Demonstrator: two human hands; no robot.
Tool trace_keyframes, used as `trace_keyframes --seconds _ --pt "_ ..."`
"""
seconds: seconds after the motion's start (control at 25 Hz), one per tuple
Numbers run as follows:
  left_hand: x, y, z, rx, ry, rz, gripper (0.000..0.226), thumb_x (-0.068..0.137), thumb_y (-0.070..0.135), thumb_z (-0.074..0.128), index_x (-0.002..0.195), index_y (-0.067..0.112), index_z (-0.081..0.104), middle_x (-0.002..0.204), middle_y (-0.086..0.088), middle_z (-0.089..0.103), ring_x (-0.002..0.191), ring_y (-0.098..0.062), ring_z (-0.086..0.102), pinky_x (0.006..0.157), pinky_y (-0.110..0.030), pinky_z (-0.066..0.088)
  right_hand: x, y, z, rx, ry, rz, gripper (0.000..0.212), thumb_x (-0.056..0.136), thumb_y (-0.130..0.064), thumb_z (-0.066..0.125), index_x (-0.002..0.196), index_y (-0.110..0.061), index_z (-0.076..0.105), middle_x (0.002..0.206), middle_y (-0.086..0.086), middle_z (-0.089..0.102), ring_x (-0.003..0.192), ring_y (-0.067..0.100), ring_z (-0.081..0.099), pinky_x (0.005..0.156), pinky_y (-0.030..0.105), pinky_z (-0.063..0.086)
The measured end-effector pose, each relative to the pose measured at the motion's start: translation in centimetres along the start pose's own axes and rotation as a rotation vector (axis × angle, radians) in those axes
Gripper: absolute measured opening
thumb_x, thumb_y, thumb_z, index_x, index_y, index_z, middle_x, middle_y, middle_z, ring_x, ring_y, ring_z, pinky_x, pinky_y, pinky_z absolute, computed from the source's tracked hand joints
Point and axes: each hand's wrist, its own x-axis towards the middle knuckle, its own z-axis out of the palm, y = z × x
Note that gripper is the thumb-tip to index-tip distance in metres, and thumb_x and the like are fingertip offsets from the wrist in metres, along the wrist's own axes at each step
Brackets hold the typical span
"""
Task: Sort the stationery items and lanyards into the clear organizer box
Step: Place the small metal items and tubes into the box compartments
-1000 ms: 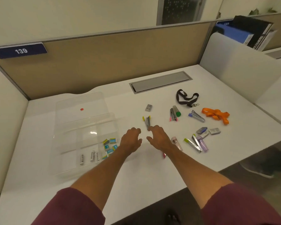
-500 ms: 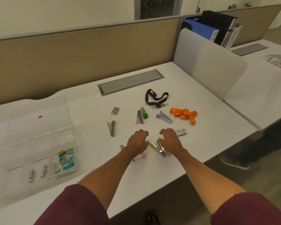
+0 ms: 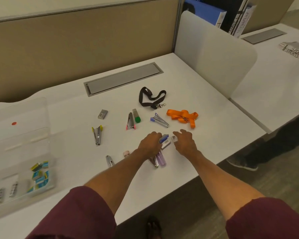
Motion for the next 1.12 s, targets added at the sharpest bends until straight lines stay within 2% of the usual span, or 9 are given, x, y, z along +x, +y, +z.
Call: trace_keyframes --seconds 0.2,0.36,0.48,0.64,0.88,1.0,1.12 --pt "1.8 1.0 0.3 0.022 -0.057 0.038 0.051 0.095 0.022 0.054 0.143 0.019 0.037 0.143 -0.010 0.045 0.127 -0.025 0.047 0.104 -0.037 0.042 0.9 1.1 0.6 0.010 -0.025 -0.013 0.040 0.091 -0.019 0.062 0.130 -0.018 0.051 0.135 0.012 0.046 0.121 0.026 0.045 0.097 0.031 0.047" --pt "2.9 1.3 0.8 0.064 -0.090 0.076 0.045 0.098 0.020 0.048 0.143 0.022 0.039 0.142 -0.010 0.046 0.128 -0.026 0.046 0.105 -0.038 0.043 1.0 1.4 0.7 0.038 -0.012 -0.011 0.037 0.089 -0.017 0.064 0.124 -0.017 0.052 0.130 0.011 0.048 0.116 0.027 0.046 0.090 0.030 0.048" --pt "3.5 1.3 1.0 0.068 -0.092 0.043 0.046 0.094 0.010 0.054 0.138 0.019 0.045 0.136 -0.012 0.050 0.123 -0.027 0.049 0.104 -0.037 0.042 1.2 1.5 0.7 0.054 -0.014 -0.005 0.037 0.089 -0.019 0.064 0.123 -0.018 0.051 0.129 0.010 0.049 0.115 0.026 0.046 0.089 0.028 0.047" --pt "3.3 1.0 0.4 -0.018 0.000 0.019 0.047 0.087 0.000 0.060 0.129 0.019 0.048 0.128 -0.012 0.056 0.115 -0.027 0.053 0.099 -0.034 0.044 1.1 0.9 0.3 0.071 0.000 -0.011 0.037 0.088 -0.019 0.065 0.123 -0.018 0.052 0.129 0.009 0.050 0.115 0.025 0.045 0.091 0.029 0.046" --pt "0.9 -3.1 -3.4 -0.101 0.191 0.012 0.048 0.087 -0.010 0.049 0.126 0.018 0.049 0.124 -0.013 0.058 0.111 -0.026 0.054 0.096 -0.034 0.044 2.1 -5.2 -1.6 0.088 0.011 -0.097 0.046 0.081 -0.024 0.072 0.123 -0.019 0.053 0.129 0.007 0.050 0.115 0.023 0.045 0.091 0.028 0.045" --pt "-1.8 -6.9 -5.8 -0.134 0.267 -0.009 0.045 0.089 -0.009 0.044 0.125 0.017 0.051 0.125 -0.013 0.058 0.112 -0.028 0.055 0.098 -0.036 0.044 1.7 -10.5 -1.9 0.053 0.037 -0.231 0.044 0.080 -0.023 0.072 0.120 -0.017 0.055 0.129 0.007 0.051 0.117 0.023 0.045 0.093 0.030 0.045" --pt "-5.3 -11.1 -8.1 -0.140 0.360 -0.016 0.041 0.086 -0.010 0.042 0.118 0.014 0.053 0.108 -0.016 0.062 0.097 -0.029 0.057 0.086 -0.040 0.048 0.6 -16.2 -1.4 0.052 0.066 -0.384 0.042 0.080 -0.018 0.071 0.119 -0.013 0.056 0.125 0.008 0.053 0.113 0.025 0.048 0.091 0.030 0.046"
